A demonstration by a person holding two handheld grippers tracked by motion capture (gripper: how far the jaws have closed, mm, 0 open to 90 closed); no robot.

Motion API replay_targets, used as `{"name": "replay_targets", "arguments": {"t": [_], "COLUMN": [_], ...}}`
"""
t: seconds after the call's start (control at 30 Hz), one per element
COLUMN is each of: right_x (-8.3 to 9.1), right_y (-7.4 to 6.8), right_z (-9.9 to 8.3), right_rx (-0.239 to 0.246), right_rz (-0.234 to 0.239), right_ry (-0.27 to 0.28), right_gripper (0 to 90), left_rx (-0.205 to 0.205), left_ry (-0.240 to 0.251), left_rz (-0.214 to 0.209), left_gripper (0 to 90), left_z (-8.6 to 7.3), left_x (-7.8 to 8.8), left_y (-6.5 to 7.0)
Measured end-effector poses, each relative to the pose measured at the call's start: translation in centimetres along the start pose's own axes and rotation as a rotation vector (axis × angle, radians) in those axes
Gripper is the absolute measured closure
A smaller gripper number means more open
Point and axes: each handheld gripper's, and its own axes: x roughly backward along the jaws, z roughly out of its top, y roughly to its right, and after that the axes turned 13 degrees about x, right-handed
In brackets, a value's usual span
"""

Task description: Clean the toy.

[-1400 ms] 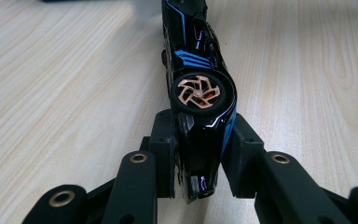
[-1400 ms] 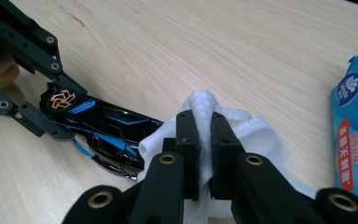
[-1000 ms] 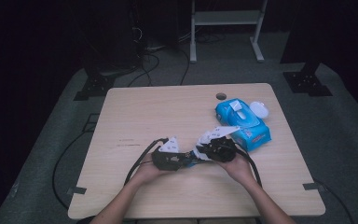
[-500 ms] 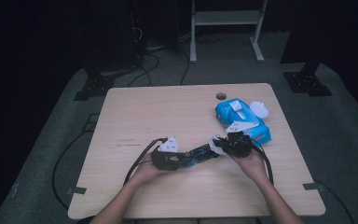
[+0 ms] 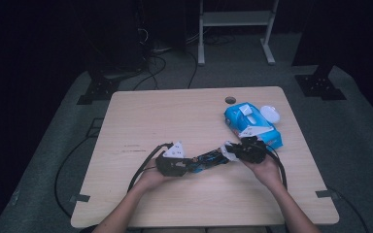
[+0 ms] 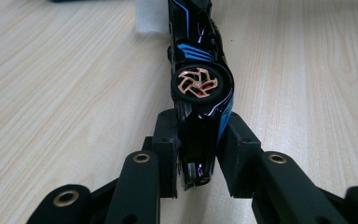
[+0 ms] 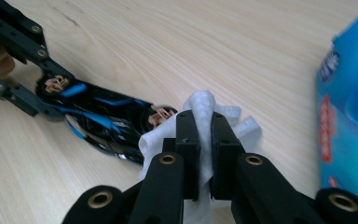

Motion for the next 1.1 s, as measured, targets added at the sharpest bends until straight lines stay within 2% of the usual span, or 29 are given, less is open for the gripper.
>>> {"name": "replay_targets", "arguments": {"t": [0.07, 0.13, 0.27, 0.37, 0.5, 0.57, 0.63, 0.67, 0.73, 0.9, 0.97, 1.0, 1.07, 1.1], "right_x": [0.2, 0.2, -0.2, -1.3, -3.4, -4.4, -5.5, -5.8, -5.9, -4.7, -4.2, -4.1, -3.9, -3.8], "right_y": [0.3, 0.1, -0.7, -2.1, -4.9, -5.9, -6.6, -6.7, -6.4, -4.6, -3.7, -3.6, -3.6, -3.5], "right_z": [-0.2, 0.0, 1.7, 3.3, 5.4, 5.9, 6.1, 6.0, 5.9, 5.2, 4.8, 4.8, 4.7, 4.7], "right_rx": [-0.01, 0.001, 0.016, 0.047, 0.092, 0.11, 0.141, 0.15, 0.133, 0.113, 0.091, 0.097, 0.11, 0.101], "right_rz": [0.016, 0.009, 0.041, 0.092, 0.197, 0.22, 0.222, 0.216, 0.216, 0.175, 0.189, 0.186, 0.147, 0.149], "right_ry": [-0.005, -0.002, 0.034, 0.054, 0.062, 0.053, 0.032, 0.019, 0.014, -0.005, -0.004, -0.003, -0.017, -0.012], "right_gripper": [84.1, 84.1, 84.1, 84.2, 84.2, 84.2, 84.1, 84.2, 84.2, 84.1, 84.1, 84.1, 84.1, 84.1], "left_rx": [-0.002, -0.001, -0.008, -0.013, -0.014, -0.019, -0.019, -0.018, -0.02, -0.025, -0.03, -0.031, -0.029, -0.025], "left_ry": [0.0, 0.002, 0.005, 0.003, 0.005, 0.004, 0.006, 0.006, 0.005, 0.006, 0.005, 0.009, 0.02, 0.023], "left_rz": [0.003, 0.003, 0.006, 0.006, 0.006, 0.009, 0.009, 0.009, 0.009, 0.01, 0.016, 0.016, 0.015, 0.018], "left_gripper": [69.6, 69.6, 69.7, 69.7, 69.8, 69.8, 69.9, 69.9, 69.9, 69.9, 70.3, 70.4, 71.8, 72.0], "left_z": [0.1, 0.1, 0.1, 0.1, 0.1, 0.1, 0.0, 0.0, 0.0, 0.0, 0.0, 0.0, 0.0, 0.0], "left_x": [-0.1, -0.1, -0.2, -0.2, -0.2, -0.1, -0.1, 0.0, 0.0, 0.0, -0.1, -0.1, 0.1, 0.2], "left_y": [0.0, 0.0, 0.0, 0.0, 0.1, 0.1, 0.0, 0.0, -0.1, -0.1, -0.1, -0.2, -0.3, -0.3]}}
